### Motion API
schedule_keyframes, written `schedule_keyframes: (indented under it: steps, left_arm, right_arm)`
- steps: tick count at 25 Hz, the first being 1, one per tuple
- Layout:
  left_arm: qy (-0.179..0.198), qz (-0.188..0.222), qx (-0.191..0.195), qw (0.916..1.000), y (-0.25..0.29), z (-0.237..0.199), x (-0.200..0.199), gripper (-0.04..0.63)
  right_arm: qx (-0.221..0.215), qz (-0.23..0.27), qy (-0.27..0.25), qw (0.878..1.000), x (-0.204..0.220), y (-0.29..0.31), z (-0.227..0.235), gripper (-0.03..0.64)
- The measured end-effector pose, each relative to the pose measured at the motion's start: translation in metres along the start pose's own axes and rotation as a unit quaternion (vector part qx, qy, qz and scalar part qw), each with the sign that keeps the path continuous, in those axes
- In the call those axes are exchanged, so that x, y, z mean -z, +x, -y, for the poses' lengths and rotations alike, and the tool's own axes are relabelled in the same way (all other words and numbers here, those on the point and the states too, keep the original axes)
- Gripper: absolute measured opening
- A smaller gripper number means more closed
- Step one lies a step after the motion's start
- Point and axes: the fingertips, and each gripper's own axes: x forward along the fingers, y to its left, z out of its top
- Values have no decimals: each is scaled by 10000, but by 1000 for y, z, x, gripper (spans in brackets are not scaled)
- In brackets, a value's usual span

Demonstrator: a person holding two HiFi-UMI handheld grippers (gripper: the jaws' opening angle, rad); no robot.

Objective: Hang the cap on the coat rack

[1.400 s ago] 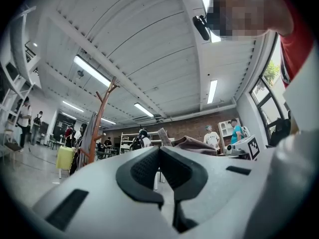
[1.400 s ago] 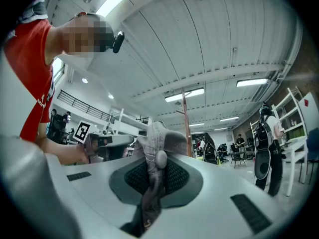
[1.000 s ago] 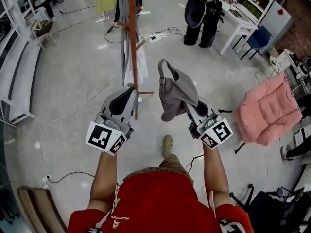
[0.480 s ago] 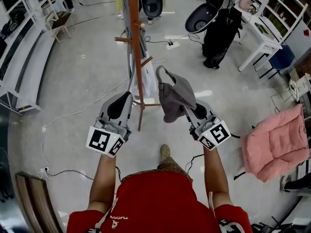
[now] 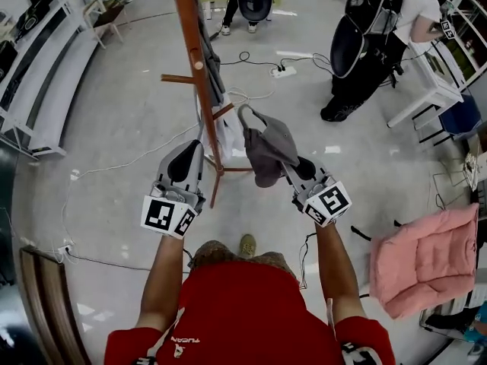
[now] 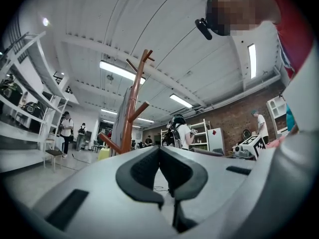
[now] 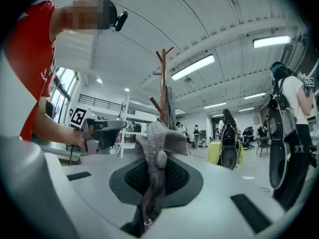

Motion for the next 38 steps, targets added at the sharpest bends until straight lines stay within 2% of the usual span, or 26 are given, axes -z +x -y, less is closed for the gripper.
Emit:
schedule_keyframes:
  steps: [4, 14, 20, 23, 27, 33, 38]
  left_arm:
    - [87, -144, -35, 9999, 15, -14, 17, 9]
    - [66, -314, 341, 9989, 45, -52, 38, 9]
    - [22, -411, 592, 9974, 56, -57, 57, 9]
    - [-2, -487, 512, 9975, 63, -63, 68, 9]
    - [9, -545, 360, 9979, 78, -69, 76, 9]
    - [52, -734, -186, 9971, 94, -67, 87, 9]
    - [134, -800, -683, 9944, 94, -62, 94, 9]
  right_arm:
    - [17, -115, 117, 9999, 23, 17, 22, 38]
    - [-55, -766, 316, 9965, 81, 64, 54, 38]
    - [-173, -1074, 544, 9926, 115, 80, 65, 38]
    - [-226, -1209, 606, 9906, 133, 89, 68, 38]
    - [-507, -1490, 584, 9858, 157, 103, 77, 38]
    - [-1366, -1735, 545, 9738, 180, 122, 80, 38]
    - [-2062, -1938, 236, 9588, 203, 125, 67, 42]
